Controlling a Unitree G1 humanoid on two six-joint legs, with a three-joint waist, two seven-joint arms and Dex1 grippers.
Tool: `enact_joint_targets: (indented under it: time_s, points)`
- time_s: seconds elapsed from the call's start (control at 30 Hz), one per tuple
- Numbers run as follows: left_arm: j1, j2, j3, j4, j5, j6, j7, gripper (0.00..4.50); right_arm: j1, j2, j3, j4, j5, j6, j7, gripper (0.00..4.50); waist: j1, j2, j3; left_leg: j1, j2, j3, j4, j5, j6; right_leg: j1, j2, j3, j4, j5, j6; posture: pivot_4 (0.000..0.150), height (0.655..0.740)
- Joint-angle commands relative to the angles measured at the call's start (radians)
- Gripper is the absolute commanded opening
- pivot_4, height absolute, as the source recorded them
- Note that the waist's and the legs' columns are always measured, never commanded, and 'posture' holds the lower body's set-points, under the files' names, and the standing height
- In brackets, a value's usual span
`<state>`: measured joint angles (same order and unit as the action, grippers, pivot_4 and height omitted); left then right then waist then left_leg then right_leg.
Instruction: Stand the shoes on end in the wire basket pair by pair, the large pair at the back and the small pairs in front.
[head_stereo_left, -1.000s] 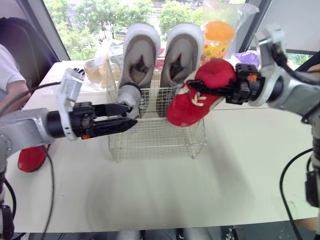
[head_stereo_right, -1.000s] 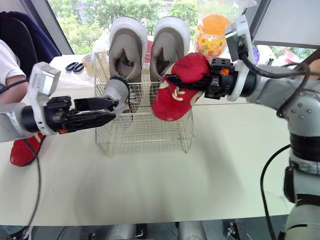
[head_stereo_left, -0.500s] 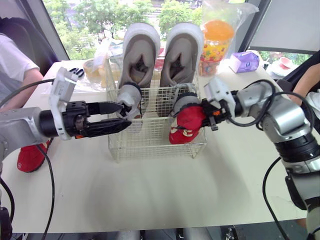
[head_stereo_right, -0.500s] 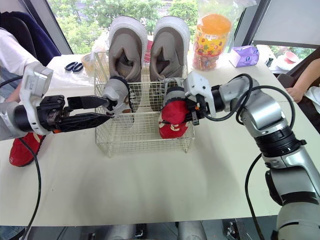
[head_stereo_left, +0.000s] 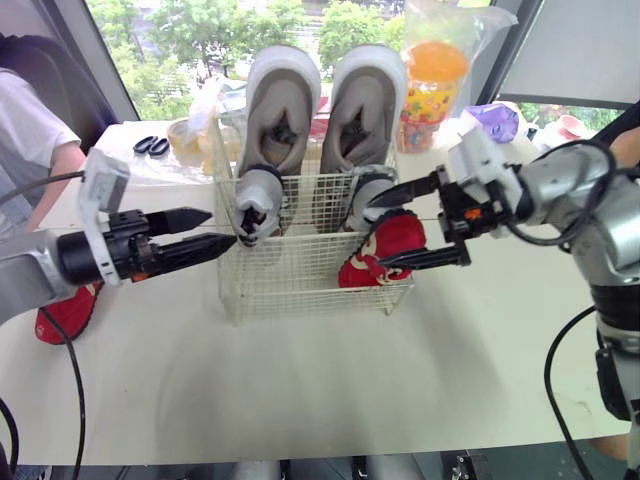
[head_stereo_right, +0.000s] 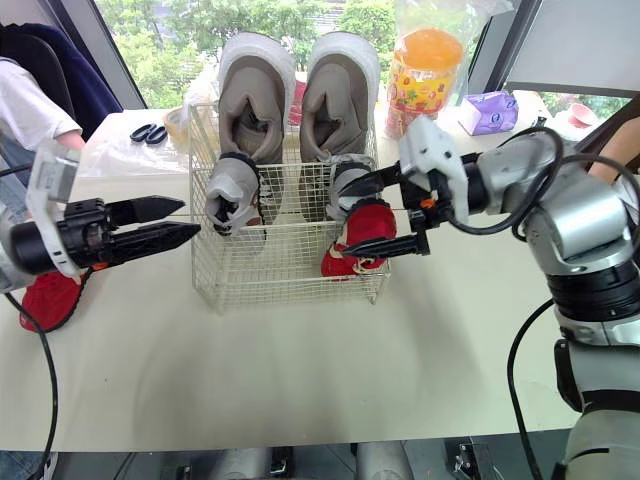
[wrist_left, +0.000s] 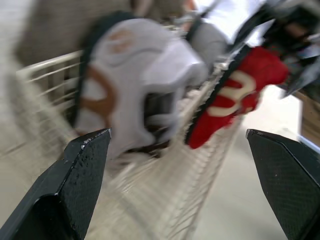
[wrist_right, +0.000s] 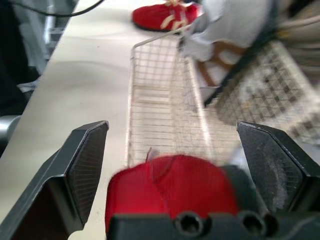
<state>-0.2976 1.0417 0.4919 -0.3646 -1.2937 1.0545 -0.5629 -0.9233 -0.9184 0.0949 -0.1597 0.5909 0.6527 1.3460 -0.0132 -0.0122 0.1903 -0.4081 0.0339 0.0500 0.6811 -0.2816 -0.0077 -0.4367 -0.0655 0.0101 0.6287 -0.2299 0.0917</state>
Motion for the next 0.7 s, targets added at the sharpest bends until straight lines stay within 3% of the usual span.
enact_joint_targets:
  time_s: [0.03,0.2,0.27,0.5,0.7]
  points:
    - [0.044,0.033,0.114,-0.033,0.077,0.017,0.144,4.50,-0.116,-0.032,-0.078,0.011,0.039,0.004,0.043,4.42,-0.003,0.000,0.000,0.000,0.000,0.000,0.000,0.000,0.000,0.000,0.000,0.000,0.000,0.000,0.000,0.150,0.7400]
    - [0.087,0.103,0.152,0.022,0.215,0.198,0.408,4.50,-0.147,-0.045,0.001,0.067,-0.086,-0.153,0.143,4.42,-0.005,-0.002,0.000,0.000,0.001,0.001,-0.002,0.000,0.000,-0.002,0.001,0.001,0.001,0.000,0.000,0.150,0.7400]
    - [0.131,0.129,0.201,0.042,0.275,0.277,0.450,4.50,-0.159,-0.037,0.024,0.118,-0.132,-0.217,0.170,4.42,-0.006,-0.002,0.000,0.000,0.000,0.002,-0.002,0.000,0.000,-0.002,0.001,0.002,0.001,0.000,0.000,0.150,0.7400]
    - [0.223,0.140,0.305,0.134,0.413,0.338,0.399,4.50,-0.185,0.001,0.032,0.177,-0.152,-0.288,0.235,4.42,-0.002,-0.002,0.001,-0.001,0.000,0.005,-0.003,0.000,0.000,-0.005,0.000,0.003,0.001,0.000,0.000,0.150,0.7400]
    - [0.199,0.229,0.142,0.442,0.592,0.132,0.208,4.50,-0.160,-0.006,0.007,0.128,-0.138,-0.245,0.209,4.42,-0.001,-0.002,0.001,-0.001,0.000,0.005,-0.003,0.000,-0.001,-0.005,-0.001,0.002,0.001,0.000,-0.001,0.150,0.7400]
